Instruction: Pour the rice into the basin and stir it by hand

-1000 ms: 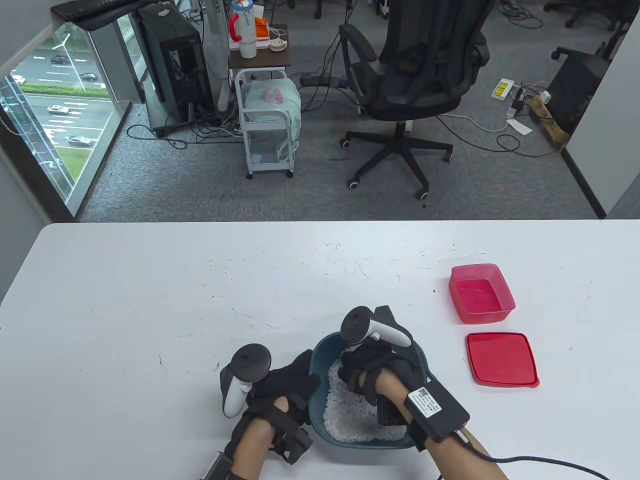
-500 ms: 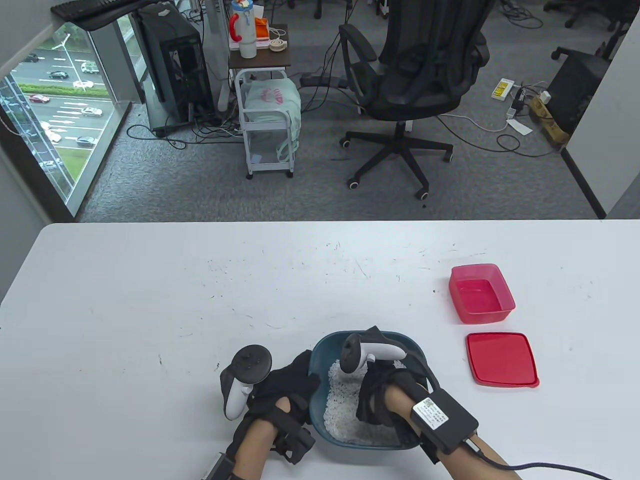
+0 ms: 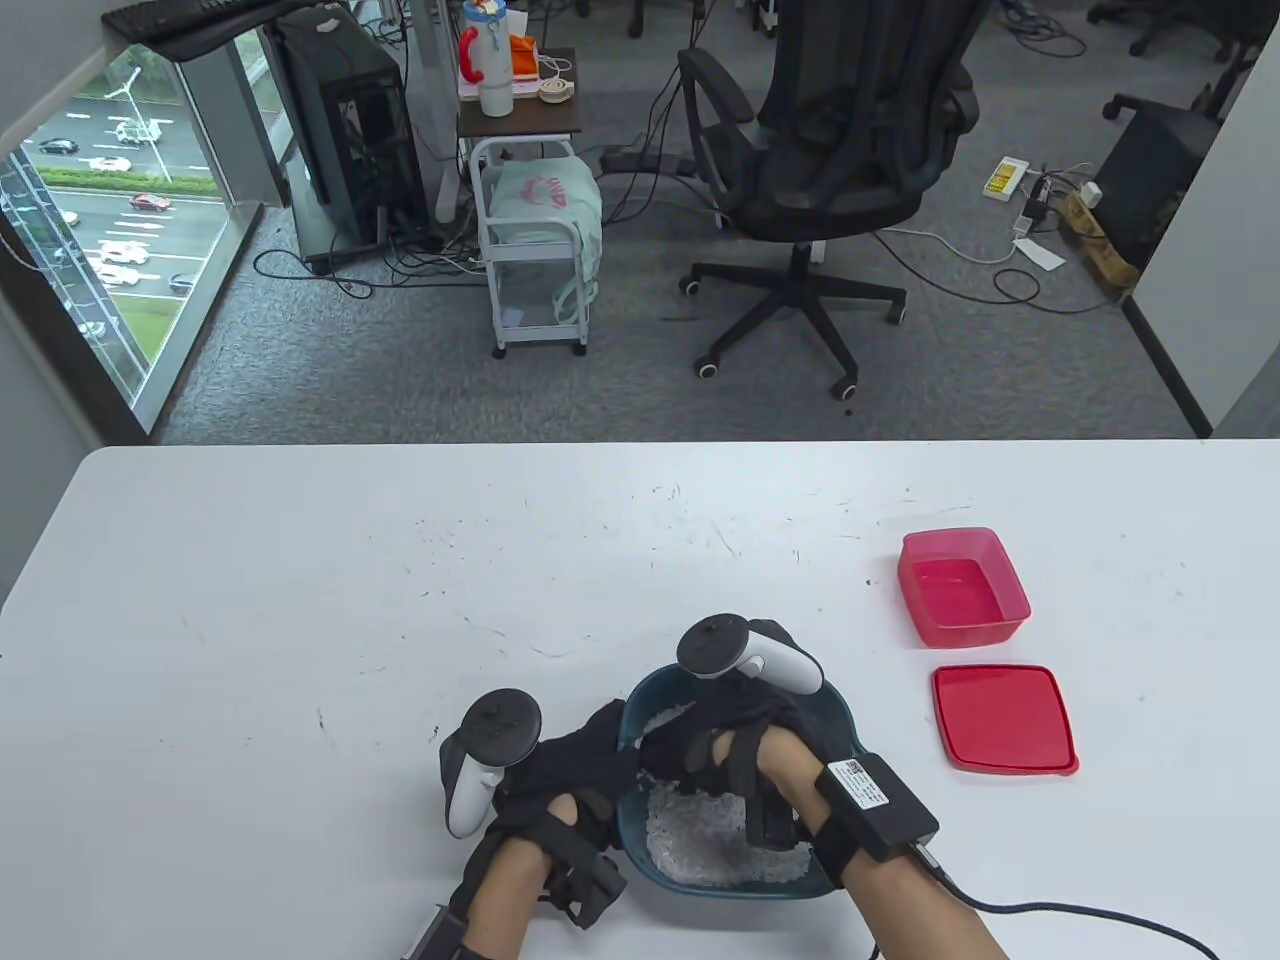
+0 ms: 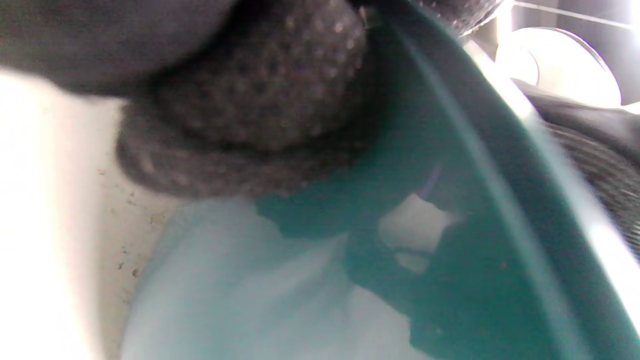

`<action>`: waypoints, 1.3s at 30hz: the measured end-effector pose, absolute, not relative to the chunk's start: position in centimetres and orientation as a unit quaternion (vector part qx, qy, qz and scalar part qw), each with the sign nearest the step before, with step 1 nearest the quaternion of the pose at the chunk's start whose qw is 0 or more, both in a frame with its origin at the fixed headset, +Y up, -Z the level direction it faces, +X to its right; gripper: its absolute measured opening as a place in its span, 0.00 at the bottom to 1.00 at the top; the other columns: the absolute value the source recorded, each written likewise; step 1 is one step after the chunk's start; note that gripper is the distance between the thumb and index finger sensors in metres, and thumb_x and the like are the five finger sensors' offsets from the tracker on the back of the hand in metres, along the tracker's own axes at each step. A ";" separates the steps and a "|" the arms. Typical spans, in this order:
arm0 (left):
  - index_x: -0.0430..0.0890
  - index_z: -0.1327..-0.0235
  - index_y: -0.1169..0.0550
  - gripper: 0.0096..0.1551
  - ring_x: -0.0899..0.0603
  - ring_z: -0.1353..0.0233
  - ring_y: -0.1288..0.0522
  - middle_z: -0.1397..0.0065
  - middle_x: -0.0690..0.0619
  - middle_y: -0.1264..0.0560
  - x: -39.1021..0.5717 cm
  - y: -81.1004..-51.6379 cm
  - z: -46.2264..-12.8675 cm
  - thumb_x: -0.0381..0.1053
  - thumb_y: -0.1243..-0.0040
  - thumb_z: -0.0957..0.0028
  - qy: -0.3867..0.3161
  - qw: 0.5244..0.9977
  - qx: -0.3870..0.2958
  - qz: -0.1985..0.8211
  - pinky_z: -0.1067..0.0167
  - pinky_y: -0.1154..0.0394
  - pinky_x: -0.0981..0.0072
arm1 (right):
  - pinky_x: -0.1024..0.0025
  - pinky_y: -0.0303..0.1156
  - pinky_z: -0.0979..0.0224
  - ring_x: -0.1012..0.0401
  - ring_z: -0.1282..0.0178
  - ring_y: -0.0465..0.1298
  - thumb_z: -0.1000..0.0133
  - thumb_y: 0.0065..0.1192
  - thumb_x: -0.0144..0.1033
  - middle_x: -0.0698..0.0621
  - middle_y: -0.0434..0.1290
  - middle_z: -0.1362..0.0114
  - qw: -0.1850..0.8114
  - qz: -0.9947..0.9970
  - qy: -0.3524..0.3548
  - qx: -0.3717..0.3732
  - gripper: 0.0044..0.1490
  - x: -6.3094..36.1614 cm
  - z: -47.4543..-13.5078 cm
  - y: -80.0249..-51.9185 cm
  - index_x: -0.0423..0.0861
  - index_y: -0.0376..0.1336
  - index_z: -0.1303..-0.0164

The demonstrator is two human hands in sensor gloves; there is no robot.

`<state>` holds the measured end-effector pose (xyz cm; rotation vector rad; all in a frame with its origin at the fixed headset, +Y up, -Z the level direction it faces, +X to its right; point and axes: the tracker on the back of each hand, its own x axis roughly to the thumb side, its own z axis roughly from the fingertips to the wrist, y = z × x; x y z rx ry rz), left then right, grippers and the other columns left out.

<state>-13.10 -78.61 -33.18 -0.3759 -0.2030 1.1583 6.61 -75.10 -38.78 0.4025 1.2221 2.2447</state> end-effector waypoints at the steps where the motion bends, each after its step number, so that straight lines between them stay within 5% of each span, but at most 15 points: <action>1: 0.32 0.23 0.35 0.41 0.48 0.81 0.11 0.30 0.27 0.28 -13.1 -78.6 -33.2 0.46 0.36 0.47 -0.096 0.817 -0.175 0.540 0.88 0.12 0.67 | 0.36 0.64 0.37 0.38 0.32 0.67 0.54 0.58 0.45 0.36 0.64 0.28 0.251 0.855 0.432 0.137 0.41 6.8 -39.0 -74.8 0.38 0.59 0.32; 10: 0.32 0.23 0.35 0.41 0.48 0.81 0.10 0.30 0.27 0.28 -13.1 -78.5 -33.2 0.46 0.36 0.47 -0.096 0.819 -0.175 0.539 0.88 0.11 0.67 | 0.39 0.71 0.42 0.38 0.39 0.75 0.54 0.59 0.46 0.34 0.72 0.34 0.004 0.919 0.390 0.065 0.40 8.0 -38.4 -74.1 0.36 0.64 0.35; 17: 0.32 0.24 0.34 0.40 0.48 0.82 0.10 0.31 0.27 0.27 -13.1 -78.4 -33.1 0.45 0.36 0.47 -0.084 0.824 -0.167 0.536 0.88 0.11 0.67 | 0.43 0.77 0.53 0.38 0.53 0.83 0.56 0.60 0.45 0.31 0.80 0.44 -0.120 0.907 0.392 0.101 0.40 8.0 -35.7 -74.8 0.30 0.70 0.43; 23: 0.32 0.25 0.34 0.40 0.48 0.82 0.10 0.31 0.27 0.26 -13.1 -78.5 -33.1 0.45 0.36 0.47 -0.077 0.823 -0.165 0.538 0.89 0.11 0.67 | 0.43 0.79 0.62 0.38 0.64 0.87 0.59 0.64 0.45 0.29 0.86 0.55 -0.076 0.862 0.482 0.138 0.39 7.4 -33.8 -75.5 0.26 0.75 0.53; 28: 0.31 0.25 0.34 0.40 0.48 0.82 0.10 0.31 0.27 0.27 -13.1 -78.4 -33.1 0.45 0.36 0.47 -0.077 0.822 -0.169 0.538 0.88 0.11 0.67 | 0.41 0.79 0.61 0.36 0.62 0.86 0.60 0.65 0.46 0.29 0.86 0.53 0.056 0.822 0.518 0.230 0.39 6.5 -33.3 -75.3 0.29 0.77 0.52; 34: 0.32 0.24 0.35 0.40 0.47 0.81 0.10 0.30 0.27 0.27 -13.1 -78.5 -33.1 0.46 0.36 0.47 -0.086 0.817 -0.174 0.544 0.88 0.11 0.66 | 0.37 0.73 0.46 0.36 0.42 0.78 0.58 0.63 0.44 0.32 0.76 0.37 0.240 0.748 0.559 0.265 0.41 5.6 -34.6 -76.0 0.32 0.68 0.41; 39: 0.32 0.24 0.35 0.40 0.47 0.79 0.10 0.30 0.27 0.28 -13.1 -78.5 -33.2 0.46 0.36 0.46 -0.091 0.815 -0.177 0.544 0.87 0.11 0.66 | 0.35 0.65 0.37 0.38 0.30 0.67 0.56 0.60 0.45 0.36 0.64 0.28 0.260 0.799 0.495 0.221 0.43 6.1 -36.6 -75.3 0.37 0.58 0.33</action>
